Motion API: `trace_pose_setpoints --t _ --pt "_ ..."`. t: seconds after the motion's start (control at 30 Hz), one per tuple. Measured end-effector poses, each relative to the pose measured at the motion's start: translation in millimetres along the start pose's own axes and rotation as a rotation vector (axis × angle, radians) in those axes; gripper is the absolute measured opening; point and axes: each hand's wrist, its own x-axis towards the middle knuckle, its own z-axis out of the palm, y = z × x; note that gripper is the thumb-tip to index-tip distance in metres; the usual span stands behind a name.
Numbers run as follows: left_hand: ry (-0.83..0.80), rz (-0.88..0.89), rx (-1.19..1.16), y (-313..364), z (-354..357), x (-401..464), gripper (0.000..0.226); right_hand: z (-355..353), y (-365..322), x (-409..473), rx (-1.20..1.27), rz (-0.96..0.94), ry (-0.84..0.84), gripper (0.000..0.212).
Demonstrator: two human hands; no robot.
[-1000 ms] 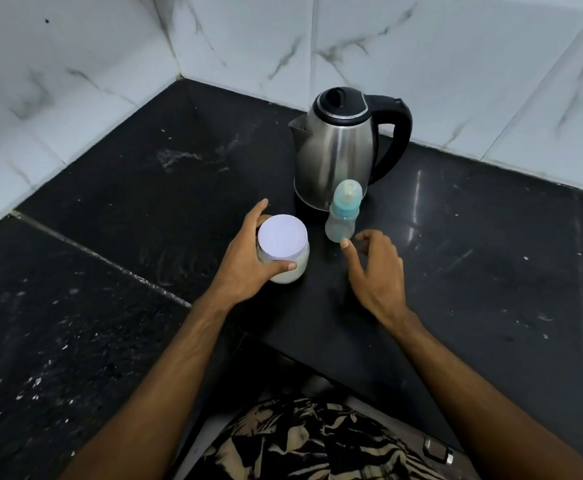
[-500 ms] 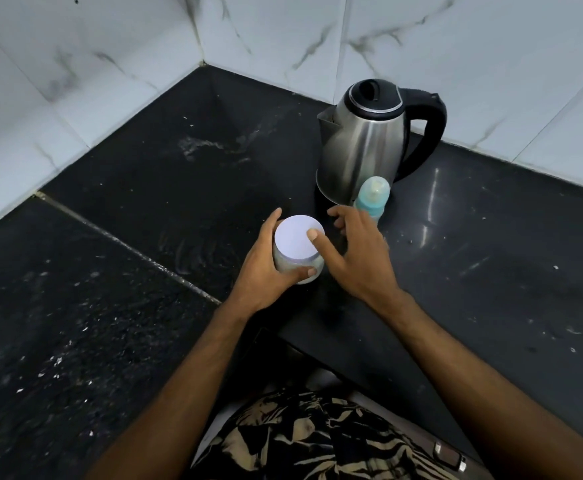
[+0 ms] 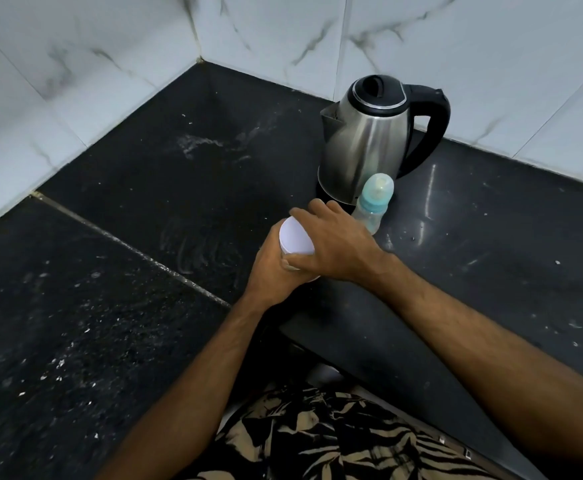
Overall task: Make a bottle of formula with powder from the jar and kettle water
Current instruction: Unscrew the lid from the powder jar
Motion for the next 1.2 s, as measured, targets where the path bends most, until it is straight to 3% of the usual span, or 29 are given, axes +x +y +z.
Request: trace_pose_setpoints --t 0.2,0.5,0.67,0.8,0.9,1.07,1.2 --pt "-0.016 -0.022 0.012 1 -4 -1 0.093 -2 10 2 0.023 -0.119 -0.026 0.078" --pt "-0.035 -0.07 -0.007 5 -6 -5 0.092 -20 24 9 0.225 -0.242 -0.21 0.068" --pt "-0.074 -0.068 -0.01 19 -5 -4 0.089 -26 24 15 0.327 -0.183 -0.36 0.09" --pt "-0.066 -0.06 0.032 20 -7 -7 0.097 -20 11 7 -0.017 -0.081 -0.153 0.098" --pt "-0.082 -0.078 0.048 22 -8 -9 0.101 -14 2 5 -0.192 -0.029 -0.014 0.086" --pt "-0.1 -0.116 0.305 39 0 -5 0.089 -22 7 10 -0.095 -0.203 -0.11 0.075" --pt "-0.139 -0.109 0.121 -4 -3 -16 0.065 -27 15 11 0.066 -0.279 -0.172 0.072"
